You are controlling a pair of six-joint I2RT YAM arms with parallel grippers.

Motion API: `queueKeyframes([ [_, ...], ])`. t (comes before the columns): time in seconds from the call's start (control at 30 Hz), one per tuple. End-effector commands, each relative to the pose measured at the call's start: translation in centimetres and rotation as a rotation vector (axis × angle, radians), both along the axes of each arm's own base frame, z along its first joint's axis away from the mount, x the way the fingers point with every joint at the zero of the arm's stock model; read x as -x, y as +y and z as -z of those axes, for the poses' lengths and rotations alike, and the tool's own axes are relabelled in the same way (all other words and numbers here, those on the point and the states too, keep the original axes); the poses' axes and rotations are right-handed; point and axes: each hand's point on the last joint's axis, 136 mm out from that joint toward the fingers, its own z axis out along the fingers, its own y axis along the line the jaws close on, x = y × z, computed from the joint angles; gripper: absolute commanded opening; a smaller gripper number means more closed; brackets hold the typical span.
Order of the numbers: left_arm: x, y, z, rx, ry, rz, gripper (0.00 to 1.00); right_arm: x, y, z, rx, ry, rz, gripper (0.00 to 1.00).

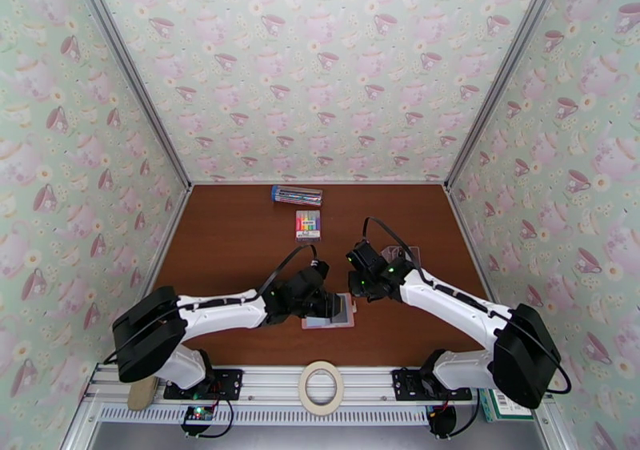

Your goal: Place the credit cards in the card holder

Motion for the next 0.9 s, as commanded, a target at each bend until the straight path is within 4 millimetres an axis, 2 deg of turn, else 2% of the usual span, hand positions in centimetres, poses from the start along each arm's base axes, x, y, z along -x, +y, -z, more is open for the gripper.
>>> queueKeyframes([
  [0.0,0.3,1.1,0.2,-0.028,-0.016,-0.011,0.43,-0.8,0.5,-1.0,-0.033,-0.027,0.030,0.25],
  [0.1,0.4,1.7,0.0,-0.031,-0.020,-0.023,0.43,-0.6,0.3,-1.3,-0.037,-0.027,0.036,0.25],
  [0.27,0.5,3.1,-0.2,-0.041,-0.039,-0.049,0.44,-0.7,-1.0,-2.4,0.011,-0.071,0.028,0.25],
  [0.4,0.3,3.7,-0.5,-0.031,-0.046,-0.067,0.44,-1.9,-4.4,-4.2,0.138,-0.114,0.046,0.27],
  [0.53,0.3,3.7,-0.7,-0.030,-0.049,-0.065,0.44,-3.5,-7.1,-5.4,0.126,-0.111,0.105,0.28],
  [0.7,0.4,3.8,-0.3,-0.031,-0.045,-0.067,0.44,-5.4,-11.2,-5.7,0.163,-0.087,0.212,0.32],
  [0.87,0.4,3.7,-0.1,-0.033,-0.039,-0.057,0.44,-7.0,-14.1,-4.7,0.218,-0.028,0.274,0.35],
])
